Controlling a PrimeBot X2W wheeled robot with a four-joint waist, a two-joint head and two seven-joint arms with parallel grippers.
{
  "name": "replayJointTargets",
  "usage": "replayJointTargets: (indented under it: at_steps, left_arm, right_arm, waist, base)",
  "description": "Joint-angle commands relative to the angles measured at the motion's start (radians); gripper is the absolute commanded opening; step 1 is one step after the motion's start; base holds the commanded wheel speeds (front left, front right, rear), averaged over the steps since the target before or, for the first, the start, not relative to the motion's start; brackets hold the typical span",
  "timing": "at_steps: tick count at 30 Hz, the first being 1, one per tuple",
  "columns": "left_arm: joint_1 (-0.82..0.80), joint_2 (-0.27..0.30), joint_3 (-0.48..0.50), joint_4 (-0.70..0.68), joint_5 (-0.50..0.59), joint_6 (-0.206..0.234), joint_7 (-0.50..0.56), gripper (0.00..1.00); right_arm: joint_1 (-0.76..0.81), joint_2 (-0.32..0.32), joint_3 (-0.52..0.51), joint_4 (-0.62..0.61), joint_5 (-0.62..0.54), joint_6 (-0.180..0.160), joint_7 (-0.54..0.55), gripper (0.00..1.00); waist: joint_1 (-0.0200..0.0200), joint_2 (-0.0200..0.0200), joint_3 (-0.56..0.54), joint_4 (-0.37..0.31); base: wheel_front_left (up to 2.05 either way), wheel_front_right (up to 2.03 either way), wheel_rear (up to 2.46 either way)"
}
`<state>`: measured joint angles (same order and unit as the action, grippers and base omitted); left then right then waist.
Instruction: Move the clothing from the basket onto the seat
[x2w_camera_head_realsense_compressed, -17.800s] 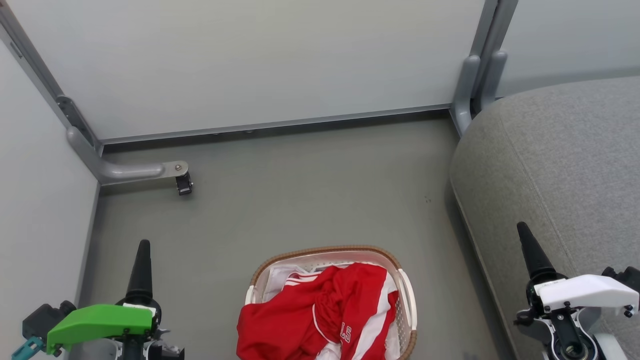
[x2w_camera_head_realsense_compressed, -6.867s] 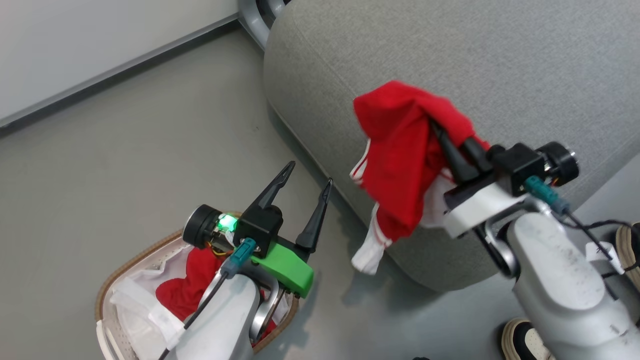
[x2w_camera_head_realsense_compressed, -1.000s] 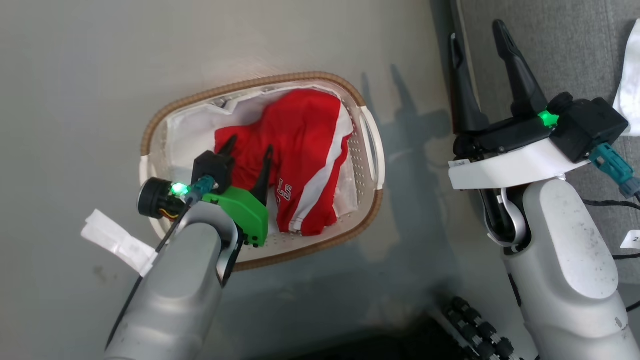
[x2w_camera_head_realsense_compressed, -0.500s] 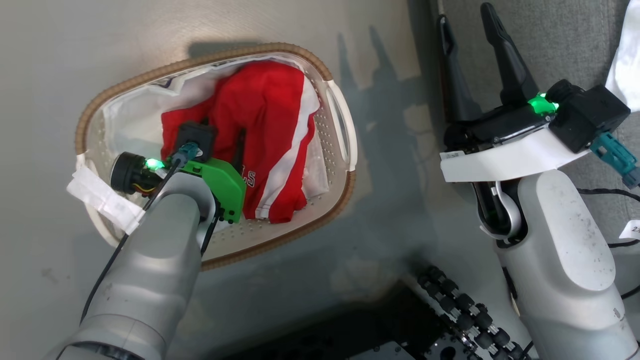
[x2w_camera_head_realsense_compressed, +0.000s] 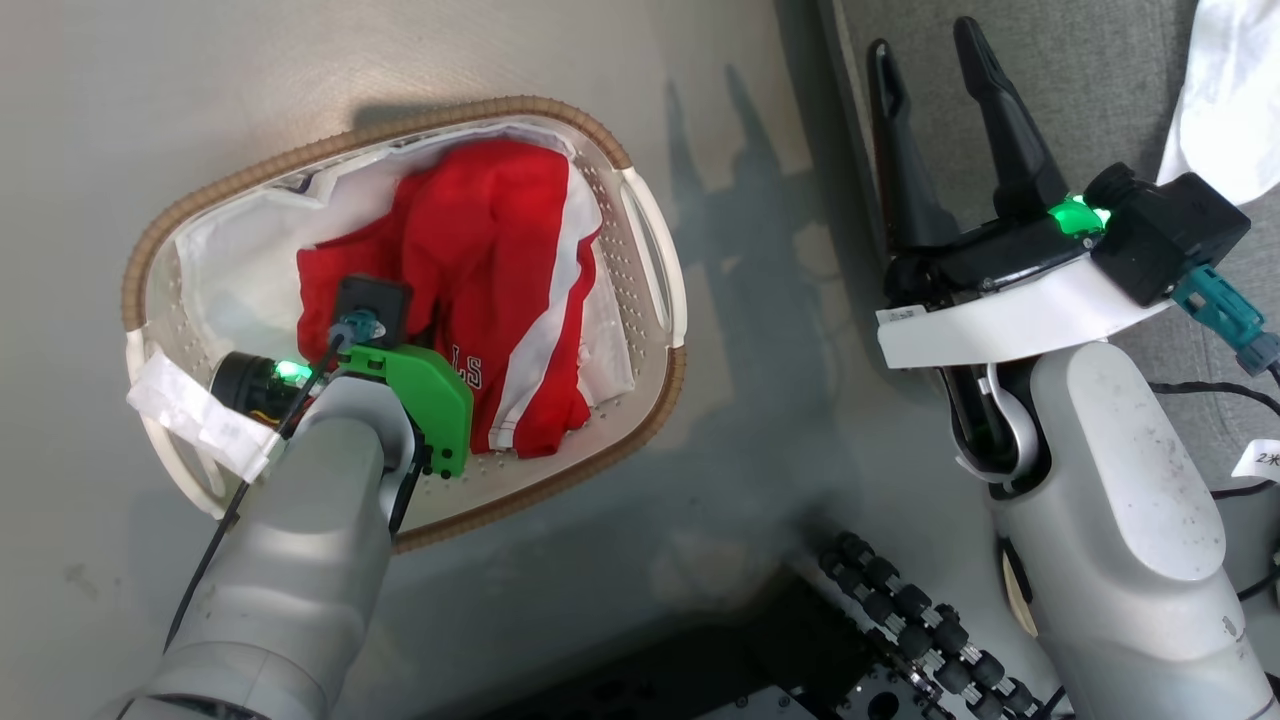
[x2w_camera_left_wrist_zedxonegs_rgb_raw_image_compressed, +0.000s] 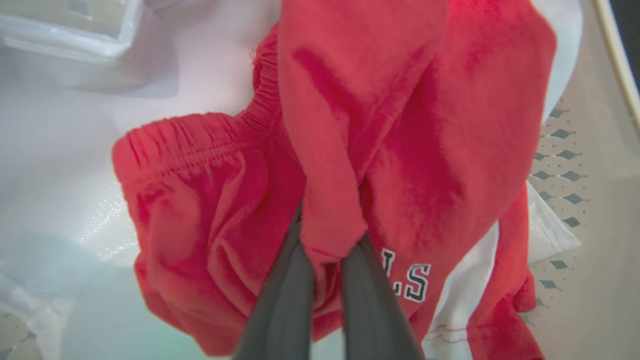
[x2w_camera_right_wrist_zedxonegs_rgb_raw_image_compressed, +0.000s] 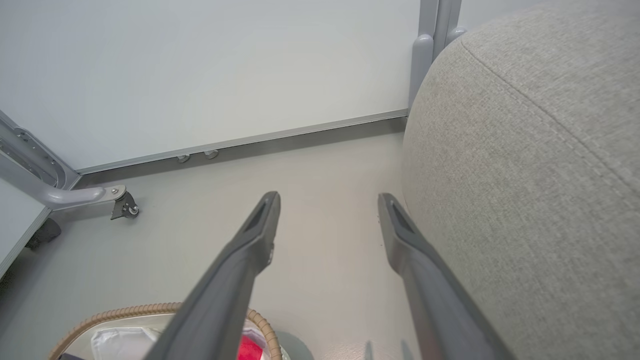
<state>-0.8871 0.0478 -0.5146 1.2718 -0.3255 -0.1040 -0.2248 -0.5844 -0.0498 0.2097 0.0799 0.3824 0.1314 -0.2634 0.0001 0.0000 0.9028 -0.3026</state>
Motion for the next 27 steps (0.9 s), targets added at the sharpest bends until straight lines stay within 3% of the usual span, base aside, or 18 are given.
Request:
replayJointTargets:
  at_steps: [1,17,27]
  left_arm:
    - [0.017,0.007,0.000,0.005,-0.014,-0.003,-0.008,0.00]
    - [0.199,0.005,-0.016,-0.220,-0.113,-0.014,-0.040,0.00]
    - [0.340,0.005,0.016,-0.393,-0.115,-0.008,-0.041,0.00]
  right_arm:
    - [0.008,-0.003,-0.002,0.008,0.002,-0.001,-0.002,1.00]
    - [0.116,-0.003,-0.011,0.088,-0.063,-0.001,-0.002,1.00]
    - [0.202,-0.004,-0.016,0.135,-0.096,-0.001,-0.002,1.00]
  waist:
    - [-0.0001,0.0000,-0.023,0.004]
    - [-0.0001,0.0000,-0.302,0.104]
    - [-0.0001,0.0000,-0.467,0.168]
  base:
    - [0.00,0.00,0.00]
    - [0.00,0.00,0.00]
    - [0.00,0.00,0.00]
